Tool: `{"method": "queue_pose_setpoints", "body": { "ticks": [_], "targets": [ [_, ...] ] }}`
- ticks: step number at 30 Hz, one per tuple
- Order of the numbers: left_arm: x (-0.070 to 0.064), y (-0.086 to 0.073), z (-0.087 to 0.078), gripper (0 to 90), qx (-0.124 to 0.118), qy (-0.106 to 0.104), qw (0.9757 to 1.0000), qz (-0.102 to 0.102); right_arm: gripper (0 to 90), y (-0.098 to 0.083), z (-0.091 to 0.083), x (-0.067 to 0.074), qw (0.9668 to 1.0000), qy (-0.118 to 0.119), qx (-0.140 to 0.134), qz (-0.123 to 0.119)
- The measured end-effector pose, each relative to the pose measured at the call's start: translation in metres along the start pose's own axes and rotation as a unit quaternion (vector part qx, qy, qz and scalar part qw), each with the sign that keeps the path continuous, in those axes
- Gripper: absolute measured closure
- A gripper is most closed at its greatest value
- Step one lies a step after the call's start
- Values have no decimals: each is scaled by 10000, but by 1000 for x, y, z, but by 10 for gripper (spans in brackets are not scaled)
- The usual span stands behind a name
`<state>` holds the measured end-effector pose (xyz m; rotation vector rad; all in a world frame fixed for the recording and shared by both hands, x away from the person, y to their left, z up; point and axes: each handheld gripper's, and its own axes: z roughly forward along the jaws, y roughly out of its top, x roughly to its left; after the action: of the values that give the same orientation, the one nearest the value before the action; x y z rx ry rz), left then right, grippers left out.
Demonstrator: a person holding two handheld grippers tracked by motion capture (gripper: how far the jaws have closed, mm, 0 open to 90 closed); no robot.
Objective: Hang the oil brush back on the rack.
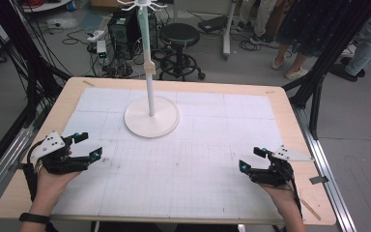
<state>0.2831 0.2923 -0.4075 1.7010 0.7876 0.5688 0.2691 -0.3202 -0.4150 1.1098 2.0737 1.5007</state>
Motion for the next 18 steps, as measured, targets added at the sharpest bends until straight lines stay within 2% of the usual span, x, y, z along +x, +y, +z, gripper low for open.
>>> {"method": "queue_pose_setpoints", "body": {
  "ticks": [9, 13, 18],
  "targets": [
    [-1, -3, 9, 204, 88, -45, 9999, -51, 151, -5, -5, -1, 9999, -88, 97, -2],
    [1, -3, 12, 204, 122, 35, 9999, -61, 151, -10, -8, -3, 9999, -74, 92, 77],
    [3, -3, 12, 204, 101, 27, 9999, -129, 151, -12, -6, -4, 9998, -69, 152, 49]
  ]
}}
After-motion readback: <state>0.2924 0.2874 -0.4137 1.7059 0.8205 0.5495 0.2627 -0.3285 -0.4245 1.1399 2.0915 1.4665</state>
